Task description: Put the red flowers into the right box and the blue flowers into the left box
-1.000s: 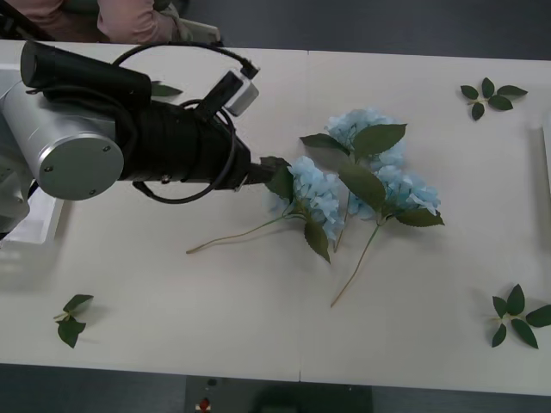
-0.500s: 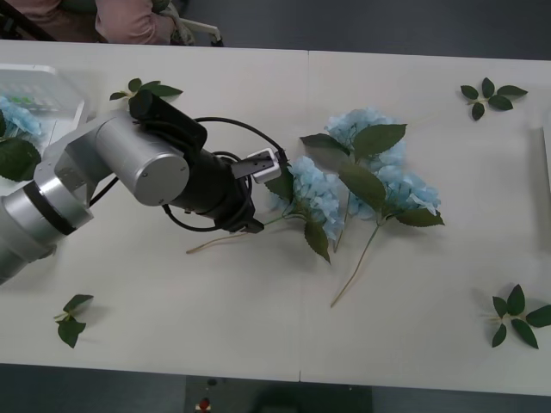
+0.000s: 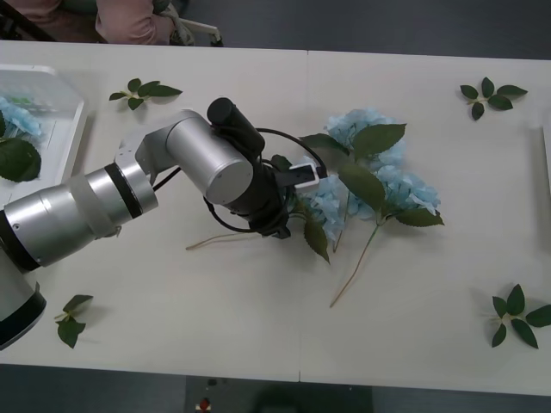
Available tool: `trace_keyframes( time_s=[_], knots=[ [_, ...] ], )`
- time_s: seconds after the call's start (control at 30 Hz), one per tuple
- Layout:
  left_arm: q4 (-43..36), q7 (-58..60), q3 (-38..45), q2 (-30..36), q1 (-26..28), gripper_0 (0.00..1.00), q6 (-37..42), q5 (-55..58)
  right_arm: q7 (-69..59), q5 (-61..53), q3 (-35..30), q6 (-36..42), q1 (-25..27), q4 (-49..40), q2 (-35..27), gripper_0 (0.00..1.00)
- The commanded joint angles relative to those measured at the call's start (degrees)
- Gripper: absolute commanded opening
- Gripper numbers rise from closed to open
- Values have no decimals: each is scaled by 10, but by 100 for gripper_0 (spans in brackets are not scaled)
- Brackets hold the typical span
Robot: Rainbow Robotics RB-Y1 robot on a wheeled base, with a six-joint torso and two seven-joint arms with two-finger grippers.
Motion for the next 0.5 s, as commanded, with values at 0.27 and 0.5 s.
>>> trace_keyframes(
  time_s=[0.27,0.5],
  knots=[
    [10,-1,-13,3,-15,100,-16,23,0,-8,38,-74,16,6,24,2],
    [17,5,-19,1,-15,100,-16,38,7,-20,42,-73,16,7,33,99]
  ],
)
